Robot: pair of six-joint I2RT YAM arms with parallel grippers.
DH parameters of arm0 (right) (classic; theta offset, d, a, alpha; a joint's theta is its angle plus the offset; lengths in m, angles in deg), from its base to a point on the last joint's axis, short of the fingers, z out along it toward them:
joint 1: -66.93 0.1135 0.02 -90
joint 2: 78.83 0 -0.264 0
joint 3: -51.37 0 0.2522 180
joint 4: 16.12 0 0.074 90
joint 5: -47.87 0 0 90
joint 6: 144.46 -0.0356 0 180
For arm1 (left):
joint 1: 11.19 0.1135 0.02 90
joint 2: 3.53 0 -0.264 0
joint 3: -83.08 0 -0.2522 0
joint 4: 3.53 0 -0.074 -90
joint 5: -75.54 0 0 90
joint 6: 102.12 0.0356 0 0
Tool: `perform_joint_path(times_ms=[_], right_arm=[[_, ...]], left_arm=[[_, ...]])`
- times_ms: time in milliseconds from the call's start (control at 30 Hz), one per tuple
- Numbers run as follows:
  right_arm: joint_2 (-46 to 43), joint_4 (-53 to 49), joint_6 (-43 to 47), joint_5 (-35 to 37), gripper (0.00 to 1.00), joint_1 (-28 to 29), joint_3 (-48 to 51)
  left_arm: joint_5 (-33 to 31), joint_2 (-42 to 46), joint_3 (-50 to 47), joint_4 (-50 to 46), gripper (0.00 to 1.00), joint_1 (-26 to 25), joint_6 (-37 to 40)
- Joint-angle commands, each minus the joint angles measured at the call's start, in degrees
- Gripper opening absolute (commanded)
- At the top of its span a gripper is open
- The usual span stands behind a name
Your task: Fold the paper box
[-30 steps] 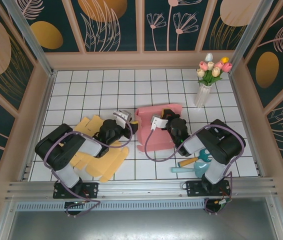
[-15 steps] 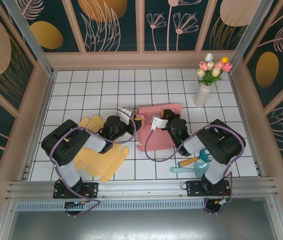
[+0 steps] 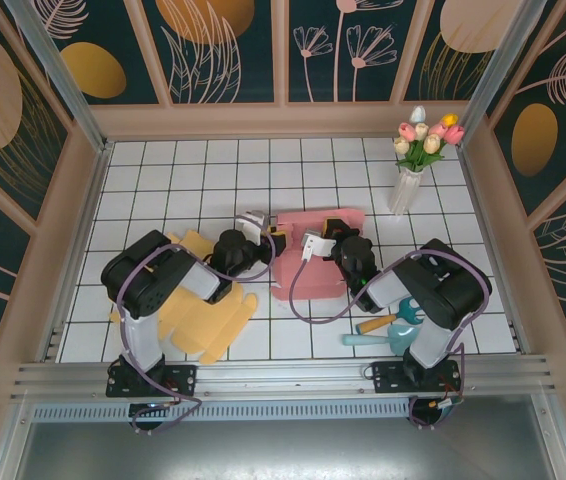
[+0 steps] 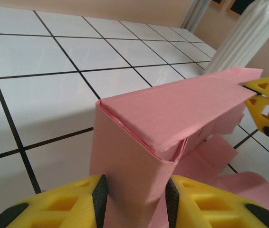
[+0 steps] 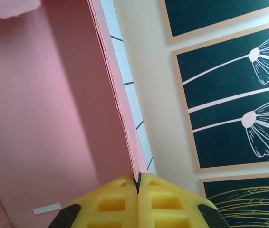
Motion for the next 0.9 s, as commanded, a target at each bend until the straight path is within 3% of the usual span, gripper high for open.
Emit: perform_joint_path(times_ms=[0, 233, 467, 700, 867], right_arm=[[-1.9, -1.4, -2.7, -2.2, 0.0, 0.7, 0.5], [-1.0, -1.0, -3.5, -2.3, 0.0, 0.8, 0.8], [-1.9, -1.0, -4.2, -2.5, 0.0, 0.8, 0.8], [-2.0, -0.8, -4.6, -1.4, 0.0, 0.8, 0.9], [-1.7, -0.1, -4.6, -0.8, 0.0, 0.7, 0.9]], left_arm=[[-4.1, -1.2, 1.6, 2.3, 0.4, 0.1, -2.8], [-7.6, -3.4, 3.7, 2.2, 0.39, -0.9, -5.4], [-23.7, -3.7, 8.0, -7.1, 0.26, -5.7, -1.0], [-39.8, -2.3, 7.9, -13.9, 0.0, -6.6, 0.9], [-45.3, -1.3, 8.2, -18.0, 0.0, -6.8, 3.2]])
